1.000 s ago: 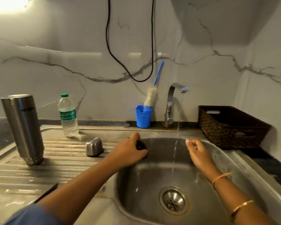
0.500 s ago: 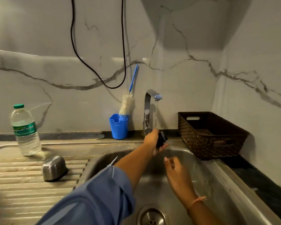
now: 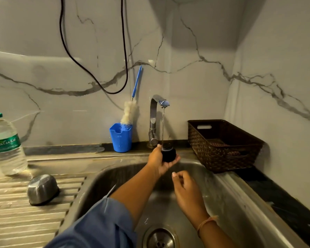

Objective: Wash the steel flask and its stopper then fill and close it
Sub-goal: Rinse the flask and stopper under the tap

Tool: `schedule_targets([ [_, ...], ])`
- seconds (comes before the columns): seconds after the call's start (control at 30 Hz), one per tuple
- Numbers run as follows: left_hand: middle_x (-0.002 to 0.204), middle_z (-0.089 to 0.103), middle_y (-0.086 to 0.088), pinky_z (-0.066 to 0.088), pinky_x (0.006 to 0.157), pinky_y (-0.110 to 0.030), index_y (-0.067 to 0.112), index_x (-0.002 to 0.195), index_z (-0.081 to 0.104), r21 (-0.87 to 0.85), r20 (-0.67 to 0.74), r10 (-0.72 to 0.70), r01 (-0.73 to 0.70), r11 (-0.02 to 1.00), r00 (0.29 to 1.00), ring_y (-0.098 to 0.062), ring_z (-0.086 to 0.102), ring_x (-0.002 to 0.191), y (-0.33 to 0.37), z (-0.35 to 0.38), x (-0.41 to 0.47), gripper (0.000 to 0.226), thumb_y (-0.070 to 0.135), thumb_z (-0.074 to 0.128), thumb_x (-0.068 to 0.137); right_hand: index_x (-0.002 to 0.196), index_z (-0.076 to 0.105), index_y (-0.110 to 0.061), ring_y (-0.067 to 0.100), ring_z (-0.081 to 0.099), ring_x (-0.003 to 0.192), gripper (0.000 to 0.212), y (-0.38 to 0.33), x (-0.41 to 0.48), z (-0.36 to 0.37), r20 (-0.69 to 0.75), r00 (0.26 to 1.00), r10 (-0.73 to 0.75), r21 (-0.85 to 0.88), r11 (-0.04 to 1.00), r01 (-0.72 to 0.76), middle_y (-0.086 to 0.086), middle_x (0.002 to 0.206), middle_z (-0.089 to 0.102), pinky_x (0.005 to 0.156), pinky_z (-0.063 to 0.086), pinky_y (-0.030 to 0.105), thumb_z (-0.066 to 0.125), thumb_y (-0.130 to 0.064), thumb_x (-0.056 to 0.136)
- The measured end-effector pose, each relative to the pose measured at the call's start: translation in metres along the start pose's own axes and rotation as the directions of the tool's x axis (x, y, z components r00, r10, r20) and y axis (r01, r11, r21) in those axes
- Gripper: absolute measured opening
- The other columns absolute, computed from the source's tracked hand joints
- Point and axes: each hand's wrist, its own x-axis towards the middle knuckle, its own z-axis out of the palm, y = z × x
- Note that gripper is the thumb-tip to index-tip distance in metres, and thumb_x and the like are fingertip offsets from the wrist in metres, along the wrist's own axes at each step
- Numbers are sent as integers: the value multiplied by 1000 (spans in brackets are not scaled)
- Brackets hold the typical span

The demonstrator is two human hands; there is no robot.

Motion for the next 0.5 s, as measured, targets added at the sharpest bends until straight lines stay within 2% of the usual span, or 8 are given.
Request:
schedule_targets([
  [0.07, 105, 52, -21, 56, 66, -42, 5, 121, 47, 14, 17, 29, -29, 999, 999, -32, 55, 91, 2, 2, -4, 39, 35, 48, 97, 85, 53, -22, 14, 56, 75, 19, 1, 0, 0, 0, 1000, 0, -1, 1000, 0, 0, 80, 59, 63, 42, 26, 46, -36, 96],
  [0.13, 104, 50, -17, 58, 62, -32, 6, 105, 50, 132, 41, 73, -78, 988, 996, -27, 55, 90, 5, 4, -6, 24, 23, 60, 91, 84, 51, -23, 14, 56, 76, 18, 2, 1, 0, -8, 1000, -6, -3, 1000, 6, 0, 81, 58, 65, 42, 27, 46, -36, 96],
  [0.2, 102, 48, -16, 59, 57, -28, 7, 98, 50, 215, 52, 78, -88, 973, 996, -26, 54, 88, 6, 4, -9, 16, 13, 62, 88, 85, 51, -22, 14, 55, 76, 18, 1, 1, -1, -8, 1000, -4, -1, 1000, 4, 0, 81, 58, 62, 41, 26, 46, -36, 96],
  [0.3, 105, 50, -19, 59, 63, -35, 7, 104, 50, 162, 32, 62, -66, 985, 998, -30, 56, 89, 3, 1, -12, 21, 23, 56, 92, 89, 52, -20, 14, 54, 74, 18, 1, 1, -3, 5, 1000, 15, 11, 1000, -15, 3, 83, 59, 59, 39, 23, 44, -35, 97],
  [0.37, 99, 60, -18, 55, 67, -34, 7, 114, 52, 173, -13, 40, -38, 984, 999, -26, 59, 84, -1, -5, -11, 36, 36, 45, 95, 92, 52, -19, 14, 54, 75, 17, -1, 2, -3, 14, 999, 39, 44, 998, -39, 5, 87, 59, 58, 39, 22, 44, -33, 97],
  [0.43, 93, 70, -13, 42, 58, -26, 8, 120, 55, 261, -74, 22, -1, 965, 997, -19, 59, 71, -5, -8, -13, 50, 45, 32, 95, 105, 53, -16, 16, 56, 89, 20, -4, 7, -1, 2, 997, 71, 99, 993, -71, 5, 102, 58, 66, 42, 22, 46, -33, 96],
  [0.5, 100, 70, -12, 36, 53, -23, 10, 123, 55, 294, -114, 15, 20, 955, 993, -16, 58, 66, -8, -11, -15, 52, 46, 29, 96, 126, 46, -14, 20, 54, 108, 36, -8, 18, 5, -12, 995, 101, 170, 981, -97, 6, 121, 53, 82, 43, 26, 48, -33, 96],
])
